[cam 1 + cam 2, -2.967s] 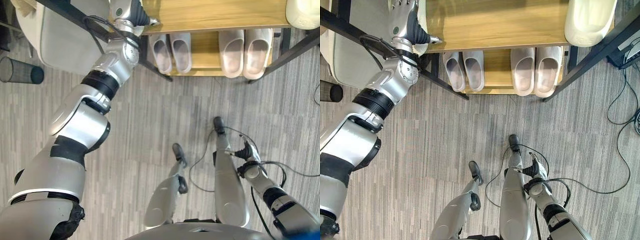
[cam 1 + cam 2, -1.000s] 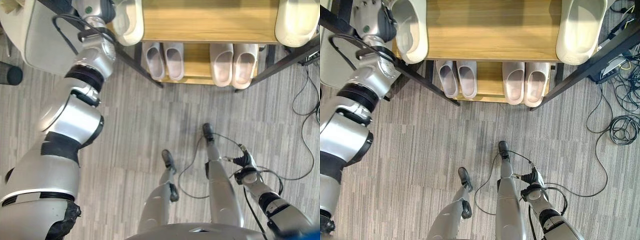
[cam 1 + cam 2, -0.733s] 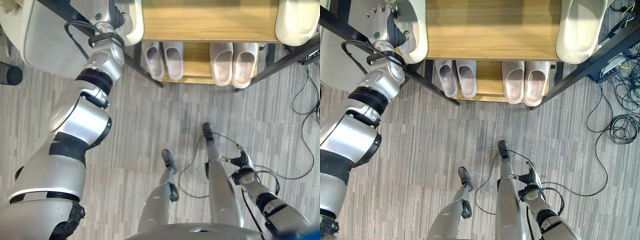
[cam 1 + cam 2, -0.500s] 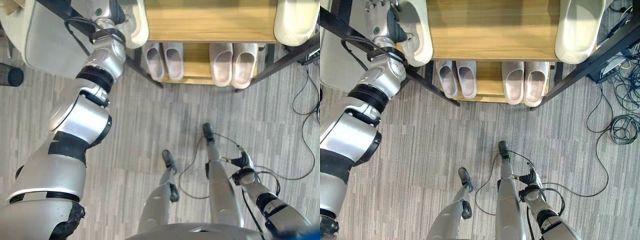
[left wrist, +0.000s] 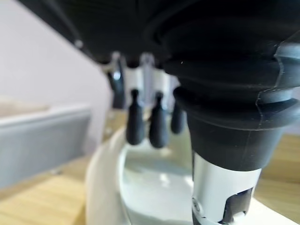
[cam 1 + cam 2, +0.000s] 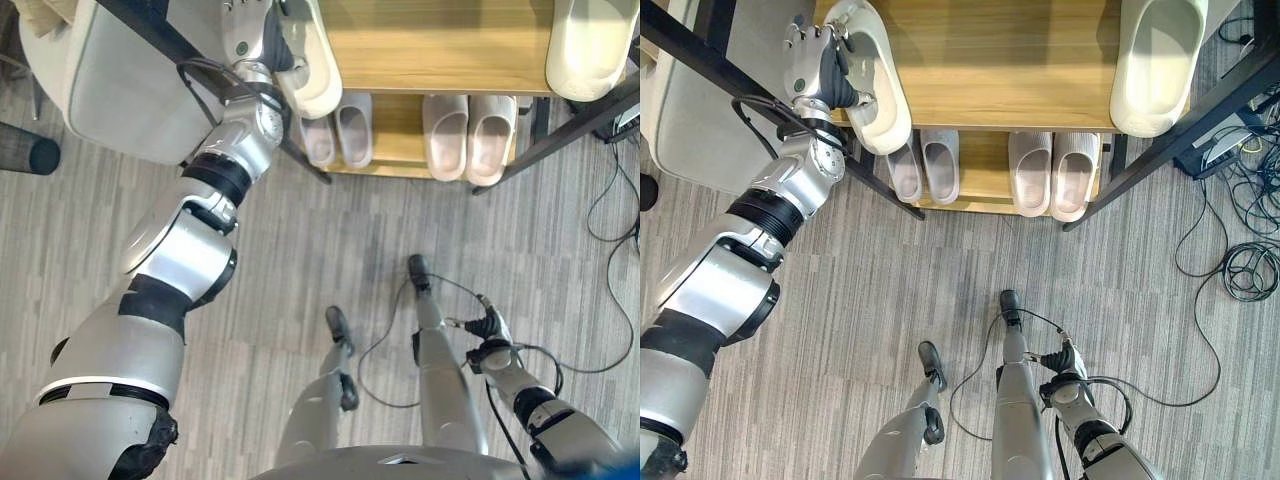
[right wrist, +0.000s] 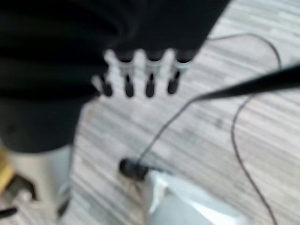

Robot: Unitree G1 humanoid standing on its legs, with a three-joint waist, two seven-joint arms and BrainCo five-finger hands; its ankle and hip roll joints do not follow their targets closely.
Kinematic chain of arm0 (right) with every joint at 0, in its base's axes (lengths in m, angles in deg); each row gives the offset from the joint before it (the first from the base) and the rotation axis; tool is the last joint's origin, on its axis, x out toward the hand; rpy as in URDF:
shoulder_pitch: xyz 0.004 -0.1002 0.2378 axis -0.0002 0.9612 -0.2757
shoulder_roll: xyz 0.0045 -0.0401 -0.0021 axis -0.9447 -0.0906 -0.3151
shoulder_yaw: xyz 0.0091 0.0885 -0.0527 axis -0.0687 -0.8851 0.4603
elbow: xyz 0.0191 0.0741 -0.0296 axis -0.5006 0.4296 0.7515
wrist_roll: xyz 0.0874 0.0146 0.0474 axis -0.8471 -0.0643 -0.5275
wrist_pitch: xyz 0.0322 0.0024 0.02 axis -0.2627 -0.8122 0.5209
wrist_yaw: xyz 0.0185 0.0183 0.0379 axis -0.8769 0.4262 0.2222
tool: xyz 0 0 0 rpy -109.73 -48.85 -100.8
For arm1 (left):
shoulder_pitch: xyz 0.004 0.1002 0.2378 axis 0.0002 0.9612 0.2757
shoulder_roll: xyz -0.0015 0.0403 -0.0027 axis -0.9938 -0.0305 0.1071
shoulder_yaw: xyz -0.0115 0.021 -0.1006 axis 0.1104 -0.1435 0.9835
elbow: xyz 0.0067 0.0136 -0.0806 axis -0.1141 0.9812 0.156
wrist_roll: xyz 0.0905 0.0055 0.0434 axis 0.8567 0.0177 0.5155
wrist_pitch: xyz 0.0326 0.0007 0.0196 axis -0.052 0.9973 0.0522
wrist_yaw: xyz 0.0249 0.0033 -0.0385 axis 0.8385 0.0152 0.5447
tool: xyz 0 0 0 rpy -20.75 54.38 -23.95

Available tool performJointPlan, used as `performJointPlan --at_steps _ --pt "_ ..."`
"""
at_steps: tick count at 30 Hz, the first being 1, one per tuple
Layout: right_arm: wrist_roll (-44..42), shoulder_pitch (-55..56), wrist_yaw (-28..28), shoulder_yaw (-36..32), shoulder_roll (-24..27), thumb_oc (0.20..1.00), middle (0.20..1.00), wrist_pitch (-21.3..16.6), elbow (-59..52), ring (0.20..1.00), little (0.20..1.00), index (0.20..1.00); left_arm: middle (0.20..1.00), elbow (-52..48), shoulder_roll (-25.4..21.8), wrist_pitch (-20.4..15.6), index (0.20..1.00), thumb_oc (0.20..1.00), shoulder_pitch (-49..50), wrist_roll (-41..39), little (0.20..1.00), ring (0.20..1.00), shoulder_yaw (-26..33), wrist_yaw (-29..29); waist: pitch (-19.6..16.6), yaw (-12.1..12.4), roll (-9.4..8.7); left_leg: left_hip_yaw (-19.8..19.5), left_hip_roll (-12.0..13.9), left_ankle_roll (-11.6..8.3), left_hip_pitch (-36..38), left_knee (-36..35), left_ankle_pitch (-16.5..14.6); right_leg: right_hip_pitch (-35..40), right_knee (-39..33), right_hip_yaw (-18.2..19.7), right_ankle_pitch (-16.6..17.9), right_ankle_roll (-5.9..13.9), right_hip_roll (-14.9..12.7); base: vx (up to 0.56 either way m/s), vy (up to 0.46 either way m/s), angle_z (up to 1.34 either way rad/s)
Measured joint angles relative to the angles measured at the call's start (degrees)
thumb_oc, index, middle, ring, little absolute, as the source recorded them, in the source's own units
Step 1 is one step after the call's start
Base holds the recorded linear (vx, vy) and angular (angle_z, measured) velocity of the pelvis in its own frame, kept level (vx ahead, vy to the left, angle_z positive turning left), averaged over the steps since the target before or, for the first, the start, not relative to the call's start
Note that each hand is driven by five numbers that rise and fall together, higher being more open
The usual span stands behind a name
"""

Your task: Arrange the slippers neatly on the shoe rack.

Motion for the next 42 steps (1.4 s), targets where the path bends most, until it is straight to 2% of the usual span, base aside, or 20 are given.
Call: performJointPlan --at_steps 9,18,25,36,38,42 --pt "0.0 -0.1 0.1 -0.8 -0.2 1.000 1.000 0.1 0.6 1.000 1.000 1.000 1.000 -1.1 4.4 0.0 1.000 1.000 0.1 0.2 1.000 1.000 1.0 1.4 -0.4 0.0 -0.55 0.2 -0.4 0.04 0.1 0.0 0.0 0.0 -0.1 0.3 0.0 0.05 0.0 0.01 -0.014 0.00" --pt "0.0 0.2 0.1 -0.8 -0.2 1.000 1.000 0.1 1.7 1.000 1.000 1.000 1.000 -4.3 14.5 -3.2 1.000 1.000 3.5 1.1 1.000 1.000 -0.7 1.3 -2.4 -0.5 -1.40 0.2 -0.4 0.28 0.7 0.0 -0.2 0.8 -0.1 0.3 0.0 0.08 0.0 0.00 -0.004 0.00" --pt "0.0 0.5 -0.1 -0.7 -0.2 1.000 1.000 0.0 1.7 1.000 1.000 1.000 1.000 -6.3 13.8 -3.6 1.000 1.000 3.4 5.2 1.000 1.000 -5.7 -1.2 -2.5 -1.4 -1.45 0.2 -0.4 0.25 1.0 0.0 -0.2 0.9 -0.1 0.4 0.1 0.21 0.0 0.00 0.000 0.00" --pt "0.0 2.3 -1.4 -0.1 -0.2 1.000 1.000 0.0 1.5 1.000 1.000 1.000 1.000 -7.7 13.4 -3.5 1.000 1.000 3.3 4.2 1.000 1.000 -4.6 -1.2 -2.5 -1.5 -1.46 0.2 0.3 0.22 1.2 0.0 -0.2 1.1 -0.3 0.4 0.4 -0.08 0.4 0.00 0.000 0.00" --pt "0.0 2.4 -1.6 -0.1 -0.3 1.000 1.000 0.1 1.6 1.000 1.000 1.000 1.000 -7.8 14.1 -3.7 1.000 1.000 3.4 1.9 1.000 1.000 -3.3 -1.2 -2.5 -1.5 -1.46 0.2 0.4 0.13 1.9 0.0 -0.2 1.8 -0.4 0.4 0.3 -0.02 0.6 0.01 -0.012 -0.02" --pt "0.0 2.7 -1.7 -0.1 -0.3 1.000 1.000 0.1 1.6 1.000 1.000 1.000 1.000 -11.9 14.2 -4.2 1.000 1.000 3.5 0.4 1.000 1.000 -3.1 -1.2 -2.5 -1.5 -1.46 0.2 0.6 0.00 3.2 0.0 -0.4 3.2 -0.5 0.4 -0.1 0.16 0.7 0.00 0.000 0.00"
